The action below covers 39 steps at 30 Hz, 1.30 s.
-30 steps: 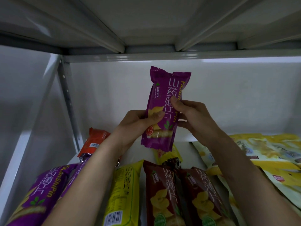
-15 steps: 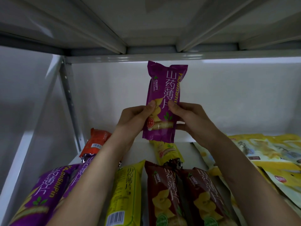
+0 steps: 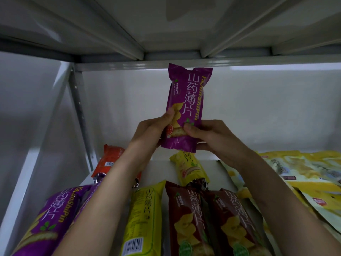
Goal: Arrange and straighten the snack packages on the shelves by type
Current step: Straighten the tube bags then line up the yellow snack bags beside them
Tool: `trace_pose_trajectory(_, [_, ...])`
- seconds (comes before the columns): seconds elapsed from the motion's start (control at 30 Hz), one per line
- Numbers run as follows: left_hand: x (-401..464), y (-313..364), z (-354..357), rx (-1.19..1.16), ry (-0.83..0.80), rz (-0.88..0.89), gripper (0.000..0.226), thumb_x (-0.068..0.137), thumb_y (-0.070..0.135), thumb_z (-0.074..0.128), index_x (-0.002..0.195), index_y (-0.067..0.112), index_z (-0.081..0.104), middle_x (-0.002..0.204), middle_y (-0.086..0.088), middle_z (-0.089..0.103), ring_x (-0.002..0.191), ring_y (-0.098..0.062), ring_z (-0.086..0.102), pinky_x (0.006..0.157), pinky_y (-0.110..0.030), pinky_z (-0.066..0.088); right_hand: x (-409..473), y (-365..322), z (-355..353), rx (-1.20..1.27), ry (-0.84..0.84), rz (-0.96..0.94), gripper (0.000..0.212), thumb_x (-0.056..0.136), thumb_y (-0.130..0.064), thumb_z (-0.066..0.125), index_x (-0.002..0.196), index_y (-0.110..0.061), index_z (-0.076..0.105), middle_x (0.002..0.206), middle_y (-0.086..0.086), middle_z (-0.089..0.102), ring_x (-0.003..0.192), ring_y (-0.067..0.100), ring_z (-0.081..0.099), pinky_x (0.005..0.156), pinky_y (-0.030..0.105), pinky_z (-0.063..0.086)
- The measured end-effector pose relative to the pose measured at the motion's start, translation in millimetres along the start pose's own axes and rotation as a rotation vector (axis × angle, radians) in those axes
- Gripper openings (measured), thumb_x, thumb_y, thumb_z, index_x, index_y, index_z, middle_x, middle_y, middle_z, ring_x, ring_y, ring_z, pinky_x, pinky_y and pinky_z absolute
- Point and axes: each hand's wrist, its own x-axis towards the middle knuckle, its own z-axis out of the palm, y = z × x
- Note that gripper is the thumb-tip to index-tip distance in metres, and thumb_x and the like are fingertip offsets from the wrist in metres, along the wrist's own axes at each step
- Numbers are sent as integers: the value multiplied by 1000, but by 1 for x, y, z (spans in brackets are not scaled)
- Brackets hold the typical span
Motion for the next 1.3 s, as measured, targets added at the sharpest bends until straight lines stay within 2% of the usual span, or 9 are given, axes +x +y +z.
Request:
trace_pose_trajectory(0.1, [-3,-2,-2,42,-39,42,29,96,32,70,119,13,74,110,-7,80,104,-24,77,103,-45,57,0,0,0,35,2,19,60,78,-47,75,125,-10,72,113,7,80,106,24,77,101,49,58])
trace_pose_trajectory(0.2, [-3,-5,-3,27,-5,86,26,96,26,72,118,12,75,109,-7,80,102,-25,77,100,-46,59,-1,-1,-1,57,-58,47,58,79,-50,71,125,-14,72,115,5,79,108,23,76,103,46,57])
trace_pose_trajectory(0.33, [-2,-7,-1,12,-7,101,37,88,32,76,118,11,75,110,-8,80,103,-27,77,99,-47,60,-2,-3,-4,48,-70,28,54,78,-36,75,125,-10,72,116,7,79,110,24,75,102,46,57])
trace_pose_trajectory(0.47, [1,-10,-6,26,-120,54,59,76,44,78,123,9,73,116,-9,78,111,-26,75,106,-44,55,-2,-3,-6,43,-18,22,56,76,-36,77,125,-9,72,114,7,79,108,24,76,101,46,59])
trace_pose_trajectory(0.67, [2,-15,-8,96,-124,55,40,86,28,78,120,8,76,114,-10,79,108,-28,76,104,-47,56,0,-4,-7,126,24,77,51,86,-48,70,120,-10,74,112,8,80,105,26,77,95,41,60])
trace_pose_trajectory(0.73, [1,-14,-7,111,-129,51,38,87,26,78,120,7,76,113,-10,79,107,-28,76,104,-46,57,2,-4,-8,148,88,29,43,92,-42,69,118,-8,75,112,8,80,105,26,77,94,41,61])
trace_pose_trajectory(0.93, [0,-10,-4,78,-187,17,49,83,44,72,117,9,75,112,-8,80,107,-21,76,101,-35,56,1,-3,-9,78,147,-15,35,96,-34,70,115,-6,76,107,8,81,101,24,78,90,38,63])
trace_pose_trajectory(1.13, [1,-10,-8,47,-112,52,46,79,33,76,115,6,76,111,-12,79,107,-29,76,105,-47,56,-1,-6,-7,90,20,56,54,84,-50,70,119,-9,76,111,8,80,106,26,76,95,40,60])
trace_pose_trajectory(1.3, [2,-11,-9,108,-135,53,45,78,33,79,115,8,76,111,-11,79,107,-30,76,106,-51,55,1,-5,-3,135,99,12,39,99,-43,62,116,-10,74,110,5,81,104,22,77,91,36,62])
